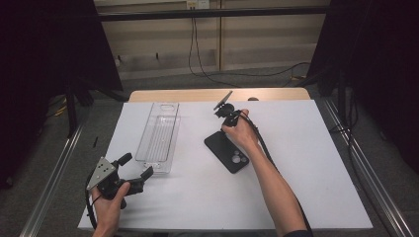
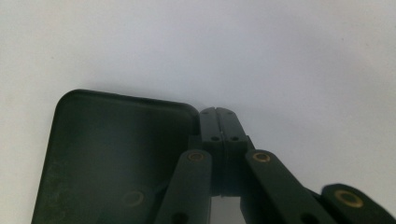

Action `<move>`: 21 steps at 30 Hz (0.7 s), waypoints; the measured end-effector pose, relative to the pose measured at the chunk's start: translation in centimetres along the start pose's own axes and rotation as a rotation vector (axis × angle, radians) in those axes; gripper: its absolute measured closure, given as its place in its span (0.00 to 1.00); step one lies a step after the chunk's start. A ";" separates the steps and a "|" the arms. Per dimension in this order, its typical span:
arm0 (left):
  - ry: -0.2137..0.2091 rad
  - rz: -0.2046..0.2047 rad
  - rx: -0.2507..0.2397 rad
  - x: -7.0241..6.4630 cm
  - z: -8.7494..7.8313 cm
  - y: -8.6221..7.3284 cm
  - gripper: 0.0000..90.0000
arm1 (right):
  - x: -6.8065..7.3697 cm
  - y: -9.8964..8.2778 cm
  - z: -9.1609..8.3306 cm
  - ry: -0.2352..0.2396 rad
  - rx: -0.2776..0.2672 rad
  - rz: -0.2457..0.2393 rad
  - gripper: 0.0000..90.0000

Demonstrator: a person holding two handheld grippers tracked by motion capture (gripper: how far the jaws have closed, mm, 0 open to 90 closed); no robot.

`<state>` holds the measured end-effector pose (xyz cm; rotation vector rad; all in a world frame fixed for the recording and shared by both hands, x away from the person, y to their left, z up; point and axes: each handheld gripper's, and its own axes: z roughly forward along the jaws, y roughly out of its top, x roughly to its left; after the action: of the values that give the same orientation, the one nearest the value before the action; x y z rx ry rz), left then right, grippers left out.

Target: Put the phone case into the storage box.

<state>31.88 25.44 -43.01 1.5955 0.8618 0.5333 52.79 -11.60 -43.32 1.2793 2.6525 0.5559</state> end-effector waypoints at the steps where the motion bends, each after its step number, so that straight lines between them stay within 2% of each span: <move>1: 0.004 0.004 0.006 0.0 0.0 0.0 0.04 | 0.1 0.0 0.0 0.001 -0.005 0.000 1.00; 3: -0.003 0.001 0.009 -0.1 0.1 -0.1 0.04 | 0.5 0.0 0.0 0.001 -0.005 0.001 1.00; 4: -0.004 -0.001 0.007 -0.2 0.1 -0.1 0.04 | 0.7 0.0 0.1 0.015 -0.012 -0.006 1.00; 6: -0.004 0.003 0.007 -0.1 0.1 -0.1 0.04 | 1.4 0.1 0.2 0.013 -0.021 -0.034 1.00; 9: -0.002 0.007 0.006 -0.1 0.0 0.0 0.04 | 1.9 0.2 0.2 0.015 -0.021 -0.039 1.00; 12: -0.002 0.007 0.005 0.0 0.0 0.0 0.04 | 2.5 0.3 0.3 0.009 -0.027 -0.067 1.00; 15: -0.006 0.007 0.006 -0.1 0.1 0.0 0.04 | 3.0 0.3 0.3 0.018 -0.030 -0.063 1.00; 21: -0.005 0.007 0.006 0.0 0.0 0.0 0.04 | 3.8 0.3 0.4 0.018 -0.040 -0.088 1.00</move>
<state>31.87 25.38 -43.03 1.6051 0.8555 0.5322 50.76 -8.38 -43.48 1.1455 2.6830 0.6063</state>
